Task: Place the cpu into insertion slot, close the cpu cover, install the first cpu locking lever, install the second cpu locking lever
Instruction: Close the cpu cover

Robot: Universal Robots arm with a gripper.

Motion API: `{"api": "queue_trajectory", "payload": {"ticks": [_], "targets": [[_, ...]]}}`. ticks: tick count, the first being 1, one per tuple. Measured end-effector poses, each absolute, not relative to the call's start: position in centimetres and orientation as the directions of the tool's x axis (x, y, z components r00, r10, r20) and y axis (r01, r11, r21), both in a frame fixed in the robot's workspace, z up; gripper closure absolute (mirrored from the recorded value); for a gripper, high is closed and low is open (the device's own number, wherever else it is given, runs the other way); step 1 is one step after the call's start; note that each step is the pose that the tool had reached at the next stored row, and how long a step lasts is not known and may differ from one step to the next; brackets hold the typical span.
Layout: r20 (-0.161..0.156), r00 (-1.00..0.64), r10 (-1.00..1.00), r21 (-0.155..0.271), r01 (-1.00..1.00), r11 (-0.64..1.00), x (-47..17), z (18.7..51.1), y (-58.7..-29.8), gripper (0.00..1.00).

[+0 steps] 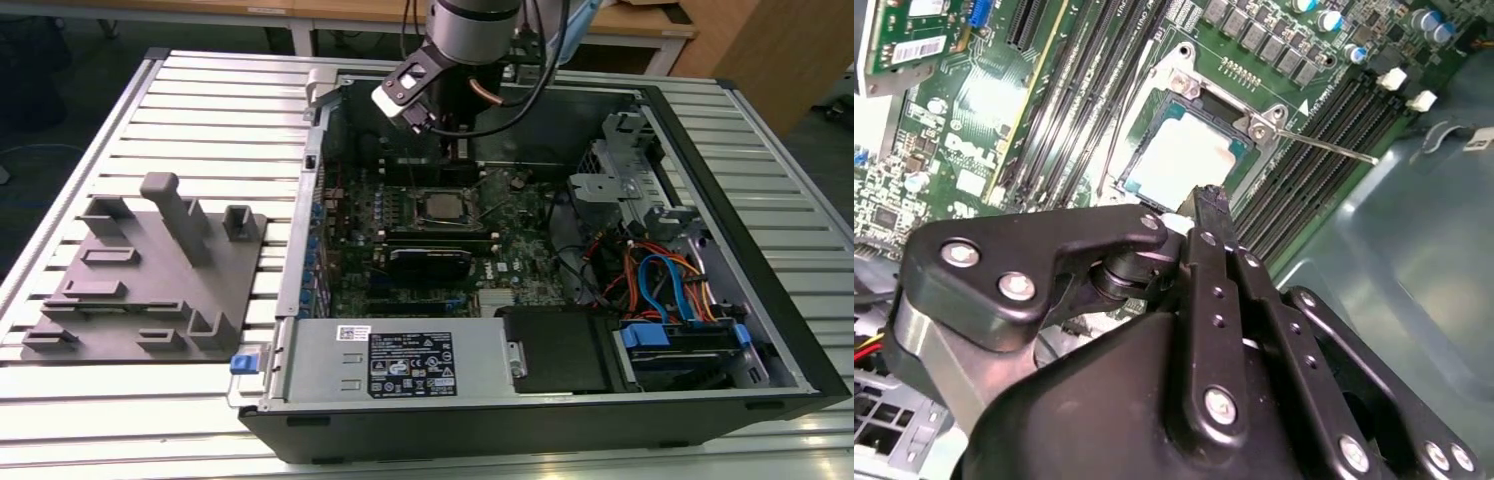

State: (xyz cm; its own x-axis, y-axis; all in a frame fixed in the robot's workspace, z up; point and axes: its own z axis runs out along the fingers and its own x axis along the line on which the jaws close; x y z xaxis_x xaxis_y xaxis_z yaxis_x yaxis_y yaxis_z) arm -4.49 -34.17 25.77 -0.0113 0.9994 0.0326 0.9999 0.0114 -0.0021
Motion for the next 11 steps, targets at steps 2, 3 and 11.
{"api": "queue_trajectory", "payload": {"ticks": [2,3,11], "targets": [[0.032,-0.011,0.999,-0.002,1.000,0.011,-4.5,26.1,-34.2,0.89],[0.032,-0.011,0.999,-0.002,1.000,0.011,-4.5,26.3,-34.2,0.89],[0.032,-0.011,0.999,-0.002,1.000,0.011,-4.5,27.2,-34.2,0.89]]}}
